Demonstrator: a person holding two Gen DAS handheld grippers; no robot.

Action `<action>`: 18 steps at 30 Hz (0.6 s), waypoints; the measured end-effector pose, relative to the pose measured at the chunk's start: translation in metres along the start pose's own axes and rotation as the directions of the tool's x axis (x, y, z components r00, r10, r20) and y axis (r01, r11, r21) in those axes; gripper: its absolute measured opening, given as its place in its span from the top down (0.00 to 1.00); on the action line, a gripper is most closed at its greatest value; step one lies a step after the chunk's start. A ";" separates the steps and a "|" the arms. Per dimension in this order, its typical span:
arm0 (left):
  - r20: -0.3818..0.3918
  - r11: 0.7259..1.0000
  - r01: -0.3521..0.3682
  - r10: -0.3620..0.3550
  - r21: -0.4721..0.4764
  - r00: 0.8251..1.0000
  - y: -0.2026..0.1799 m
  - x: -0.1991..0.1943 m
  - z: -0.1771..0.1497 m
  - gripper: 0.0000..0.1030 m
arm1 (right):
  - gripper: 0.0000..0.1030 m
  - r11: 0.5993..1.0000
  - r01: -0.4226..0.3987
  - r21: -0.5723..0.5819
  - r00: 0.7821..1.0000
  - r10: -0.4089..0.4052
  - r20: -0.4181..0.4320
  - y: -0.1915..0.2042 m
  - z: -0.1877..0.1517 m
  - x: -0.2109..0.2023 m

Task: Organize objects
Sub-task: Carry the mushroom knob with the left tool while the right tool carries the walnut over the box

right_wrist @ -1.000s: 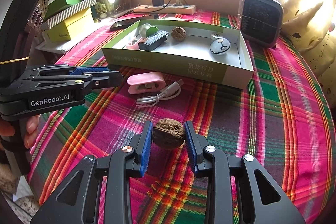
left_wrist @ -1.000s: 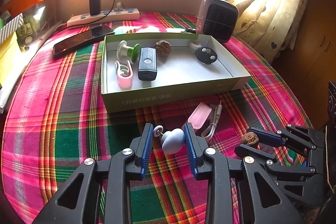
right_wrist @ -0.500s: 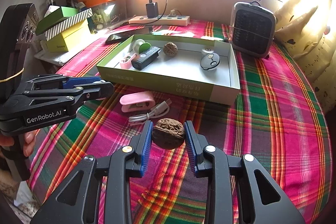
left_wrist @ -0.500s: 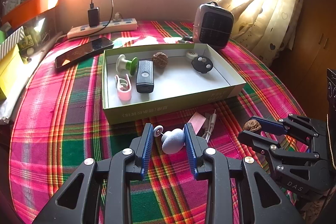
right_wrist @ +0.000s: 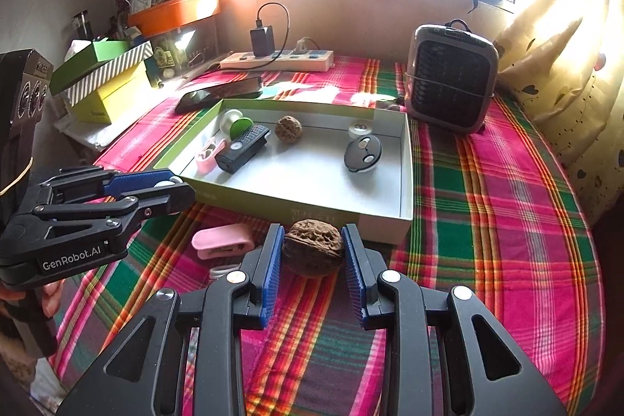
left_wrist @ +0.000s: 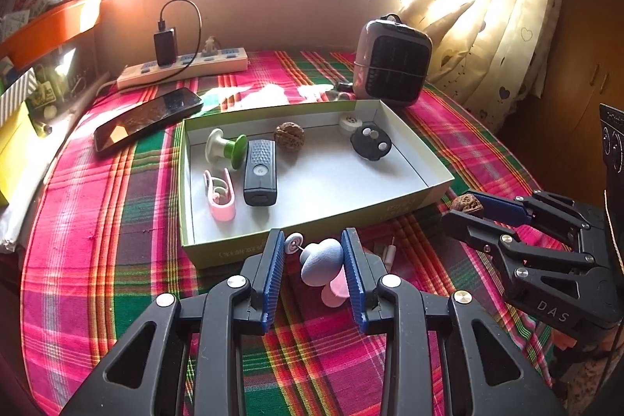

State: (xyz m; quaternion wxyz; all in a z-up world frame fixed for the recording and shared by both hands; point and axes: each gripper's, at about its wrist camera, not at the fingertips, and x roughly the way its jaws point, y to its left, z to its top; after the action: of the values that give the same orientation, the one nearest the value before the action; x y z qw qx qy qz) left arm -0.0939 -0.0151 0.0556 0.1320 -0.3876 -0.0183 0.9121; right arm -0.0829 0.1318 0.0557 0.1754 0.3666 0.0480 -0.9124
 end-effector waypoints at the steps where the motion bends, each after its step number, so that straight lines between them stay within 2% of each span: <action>1: 0.001 1.000 0.001 -0.001 0.000 1.000 0.000 0.001 0.002 0.73 | 0.69 1.000 0.002 0.000 1.000 -0.002 0.001 -0.002 0.002 0.001; 18: -0.023 1.000 0.015 -0.015 -0.010 1.000 0.004 0.042 0.038 0.73 | 0.69 1.000 0.028 0.001 0.999 -0.028 -0.044 -0.026 0.035 0.044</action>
State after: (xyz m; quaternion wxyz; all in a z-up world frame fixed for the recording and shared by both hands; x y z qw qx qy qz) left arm -0.1500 -0.0060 0.0519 0.1372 -0.3987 -0.0241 0.9064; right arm -0.1447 0.1360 0.0496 0.1613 0.3860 0.0563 -0.9066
